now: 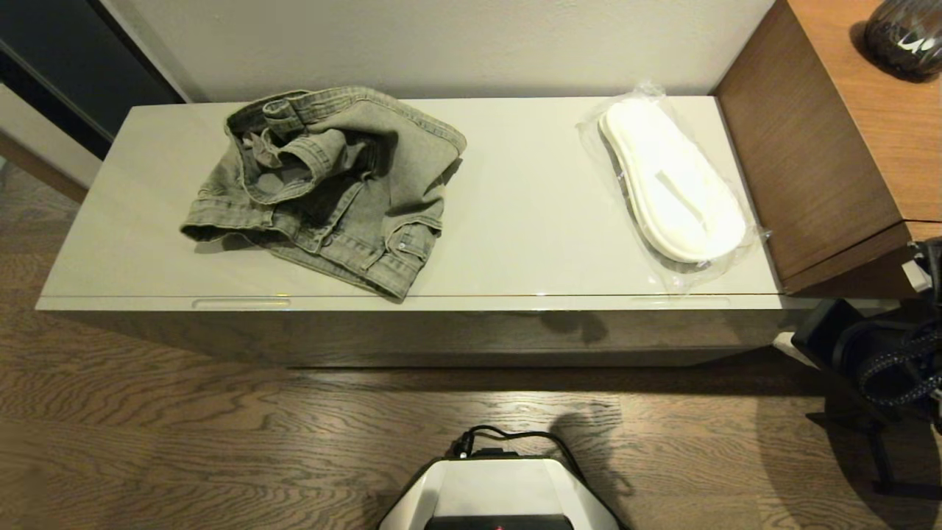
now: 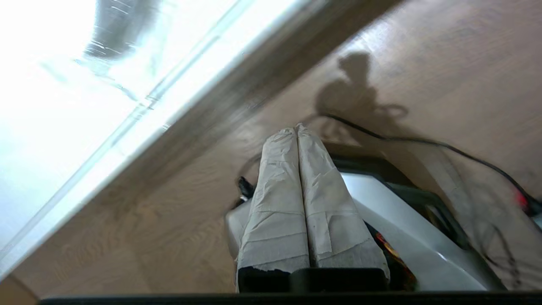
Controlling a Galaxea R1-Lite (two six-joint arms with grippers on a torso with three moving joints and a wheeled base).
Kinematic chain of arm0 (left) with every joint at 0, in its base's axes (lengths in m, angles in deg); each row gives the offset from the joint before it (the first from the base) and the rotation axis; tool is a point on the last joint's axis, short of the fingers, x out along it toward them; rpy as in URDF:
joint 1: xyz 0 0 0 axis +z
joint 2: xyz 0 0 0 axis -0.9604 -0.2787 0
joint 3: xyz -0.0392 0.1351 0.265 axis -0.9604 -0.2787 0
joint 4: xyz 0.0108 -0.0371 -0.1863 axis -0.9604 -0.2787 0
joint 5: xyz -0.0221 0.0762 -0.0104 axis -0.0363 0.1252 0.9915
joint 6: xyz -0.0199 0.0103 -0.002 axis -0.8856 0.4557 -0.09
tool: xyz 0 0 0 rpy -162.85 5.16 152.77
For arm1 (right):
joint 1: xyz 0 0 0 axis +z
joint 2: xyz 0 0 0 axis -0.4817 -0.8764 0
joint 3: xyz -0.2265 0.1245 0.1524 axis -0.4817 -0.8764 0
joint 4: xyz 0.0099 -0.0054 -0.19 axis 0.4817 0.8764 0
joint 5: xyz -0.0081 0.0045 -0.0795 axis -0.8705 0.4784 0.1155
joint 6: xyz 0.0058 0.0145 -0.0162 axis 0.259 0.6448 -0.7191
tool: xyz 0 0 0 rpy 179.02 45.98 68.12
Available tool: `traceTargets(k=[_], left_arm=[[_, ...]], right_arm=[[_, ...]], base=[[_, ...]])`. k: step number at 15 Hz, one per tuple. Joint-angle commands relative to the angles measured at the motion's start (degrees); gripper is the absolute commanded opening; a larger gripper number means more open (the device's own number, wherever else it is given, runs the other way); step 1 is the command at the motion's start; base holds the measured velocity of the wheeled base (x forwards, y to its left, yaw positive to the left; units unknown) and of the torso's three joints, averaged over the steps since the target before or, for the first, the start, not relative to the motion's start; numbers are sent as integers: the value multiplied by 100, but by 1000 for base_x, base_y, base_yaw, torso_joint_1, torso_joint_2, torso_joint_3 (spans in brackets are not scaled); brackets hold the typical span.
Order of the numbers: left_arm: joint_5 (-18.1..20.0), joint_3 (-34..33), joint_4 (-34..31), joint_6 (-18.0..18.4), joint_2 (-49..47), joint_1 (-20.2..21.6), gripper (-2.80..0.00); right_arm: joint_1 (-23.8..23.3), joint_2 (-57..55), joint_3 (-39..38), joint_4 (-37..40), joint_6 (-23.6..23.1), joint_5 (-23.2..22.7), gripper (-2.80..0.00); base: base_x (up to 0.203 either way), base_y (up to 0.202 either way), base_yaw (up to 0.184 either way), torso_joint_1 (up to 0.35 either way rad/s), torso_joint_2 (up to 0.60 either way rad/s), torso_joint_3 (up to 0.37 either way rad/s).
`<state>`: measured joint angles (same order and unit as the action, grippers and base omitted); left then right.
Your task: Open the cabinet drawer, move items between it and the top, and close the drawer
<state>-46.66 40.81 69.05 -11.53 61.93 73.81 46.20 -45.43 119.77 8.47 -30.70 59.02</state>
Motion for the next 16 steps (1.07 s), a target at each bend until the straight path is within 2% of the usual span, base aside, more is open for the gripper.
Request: traceTargets(k=[1, 4, 16], left_arm=[[-3, 2, -3, -1, -7, 0, -280], [-3, 2, -3, -5, 2, 0, -280], [-3, 2, -3, -1, -7, 0, -280]], right_arm=[[25, -275, 45, -65, 24, 49, -280], [69, -509, 65, -206, 37, 350, -280], [230, -217, 18, -148, -45, 403, -280]], base=[[0, 0, 0, 0, 0, 0], [0, 0, 0, 0, 0, 0], [0, 0, 0, 0, 0, 0]])
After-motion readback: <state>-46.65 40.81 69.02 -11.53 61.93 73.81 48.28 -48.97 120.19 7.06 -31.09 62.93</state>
